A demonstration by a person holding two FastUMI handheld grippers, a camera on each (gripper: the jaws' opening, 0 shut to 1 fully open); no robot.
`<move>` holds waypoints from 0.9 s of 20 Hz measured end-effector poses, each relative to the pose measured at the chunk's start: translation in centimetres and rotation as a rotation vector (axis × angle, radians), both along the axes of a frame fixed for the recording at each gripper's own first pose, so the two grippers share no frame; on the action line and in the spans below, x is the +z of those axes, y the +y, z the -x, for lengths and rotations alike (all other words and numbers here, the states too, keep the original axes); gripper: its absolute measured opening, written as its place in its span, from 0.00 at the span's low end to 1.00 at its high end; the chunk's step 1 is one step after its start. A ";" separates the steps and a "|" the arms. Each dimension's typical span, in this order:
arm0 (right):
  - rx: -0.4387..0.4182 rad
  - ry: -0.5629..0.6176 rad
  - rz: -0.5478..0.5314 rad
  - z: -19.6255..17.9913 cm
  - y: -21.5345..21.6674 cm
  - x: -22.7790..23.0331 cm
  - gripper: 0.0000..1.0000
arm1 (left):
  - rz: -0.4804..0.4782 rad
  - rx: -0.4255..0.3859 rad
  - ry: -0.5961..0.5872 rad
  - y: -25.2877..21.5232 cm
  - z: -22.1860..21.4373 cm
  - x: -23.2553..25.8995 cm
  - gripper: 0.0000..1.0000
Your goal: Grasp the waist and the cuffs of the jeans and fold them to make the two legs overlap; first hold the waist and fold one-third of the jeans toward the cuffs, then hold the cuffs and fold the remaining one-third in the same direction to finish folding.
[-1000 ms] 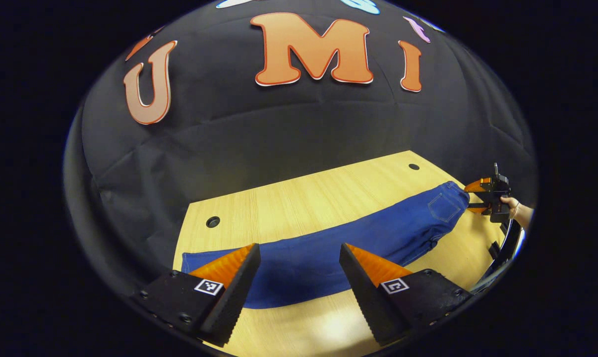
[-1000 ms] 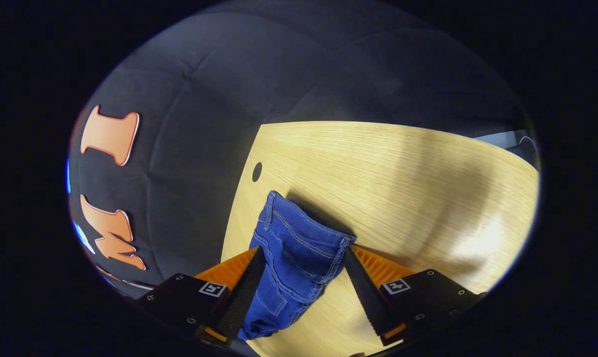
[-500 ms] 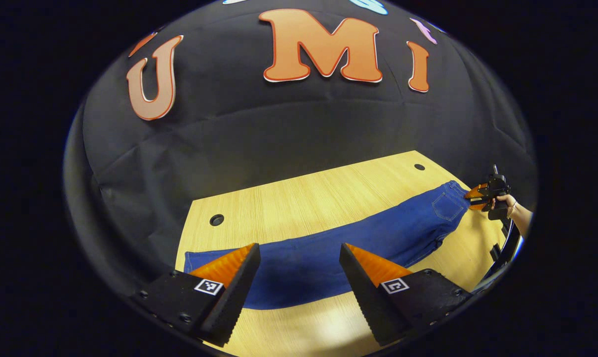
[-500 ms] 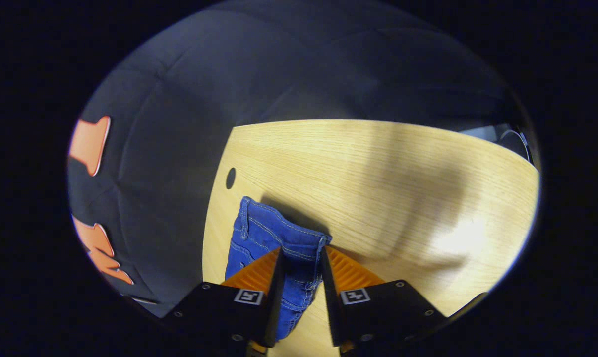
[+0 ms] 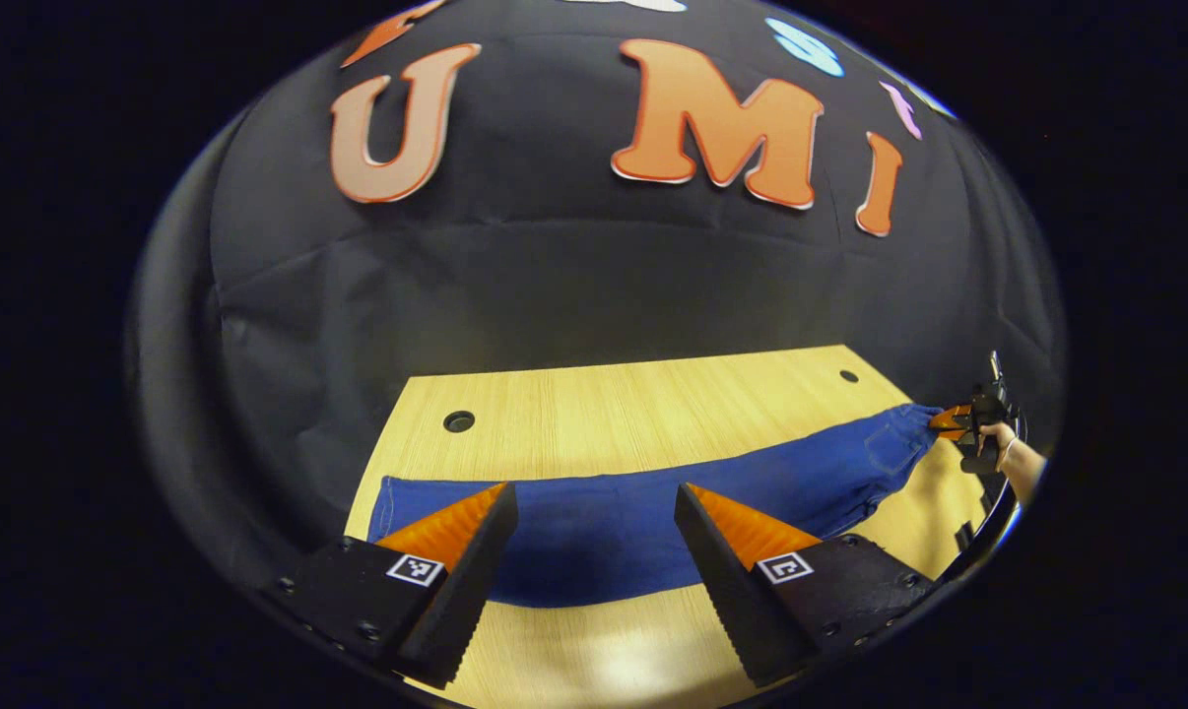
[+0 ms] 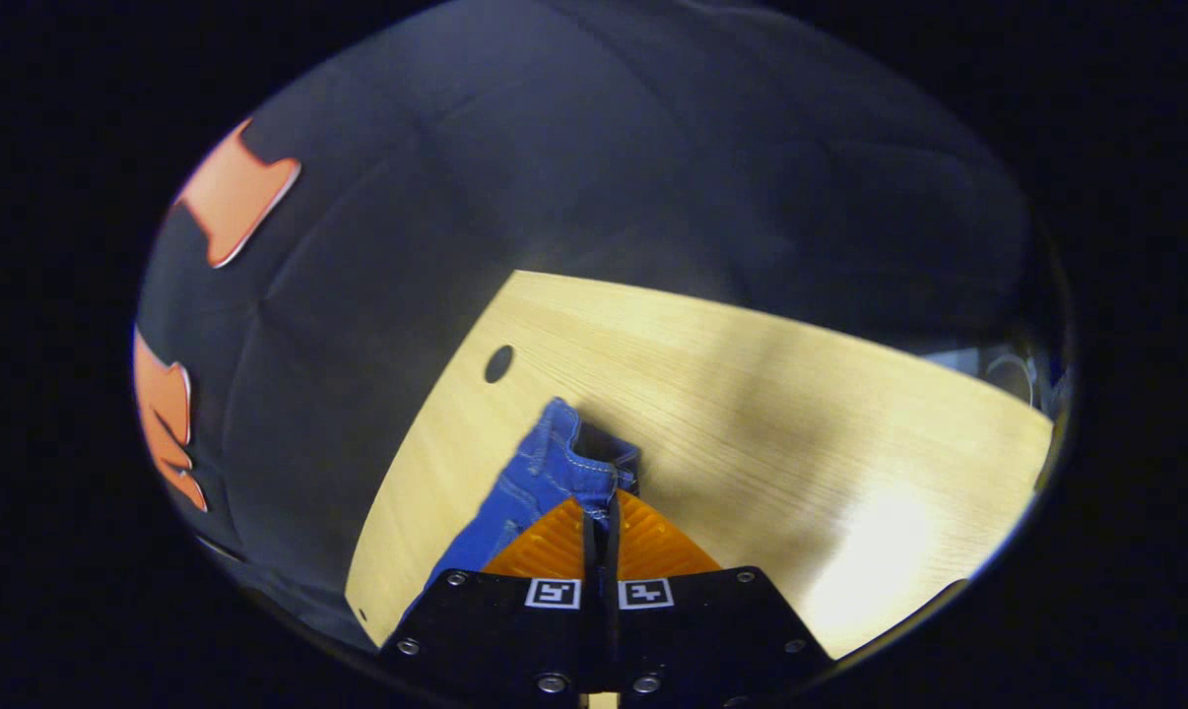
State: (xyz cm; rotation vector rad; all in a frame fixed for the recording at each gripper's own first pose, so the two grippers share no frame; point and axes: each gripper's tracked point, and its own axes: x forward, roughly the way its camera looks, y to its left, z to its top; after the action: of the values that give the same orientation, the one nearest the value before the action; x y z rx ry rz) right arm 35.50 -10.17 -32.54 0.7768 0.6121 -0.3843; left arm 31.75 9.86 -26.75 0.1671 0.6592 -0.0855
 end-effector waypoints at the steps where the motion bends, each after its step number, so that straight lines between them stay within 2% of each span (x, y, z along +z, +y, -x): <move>1: 0.023 -0.029 0.023 0.1 1.3 2.2 0.00 | 0.016 0.011 -0.018 1.2 0.1 0.5 0.99; 5: 0.079 -0.164 0.064 0.1 8.6 10.5 0.00 | 0.060 0.011 -0.053 6.3 1.3 2.5 0.99; 8: 0.146 -0.230 0.070 0.1 16.6 14.3 0.00 | 0.074 0.018 -0.087 10.6 1.8 4.2 0.98; 11: 0.239 -0.266 0.054 0.4 25.4 16.1 0.00 | 0.088 0.023 -0.102 14.3 2.1 4.8 0.98; 13: 0.294 -0.279 0.045 0.5 29.6 16.8 0.00 | 0.091 0.024 -0.108 16.1 2.6 5.0 0.98; 18: 0.473 -0.232 0.030 0.7 41.8 14.4 0.00 | 0.099 0.043 -0.103 19.5 3.8 4.8 0.98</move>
State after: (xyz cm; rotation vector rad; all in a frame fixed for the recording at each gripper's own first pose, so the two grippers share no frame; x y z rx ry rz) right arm 34.81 31.62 -18.17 0.6126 0.5493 0.1288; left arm 27.95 29.35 -21.93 0.0610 0.5540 -0.0676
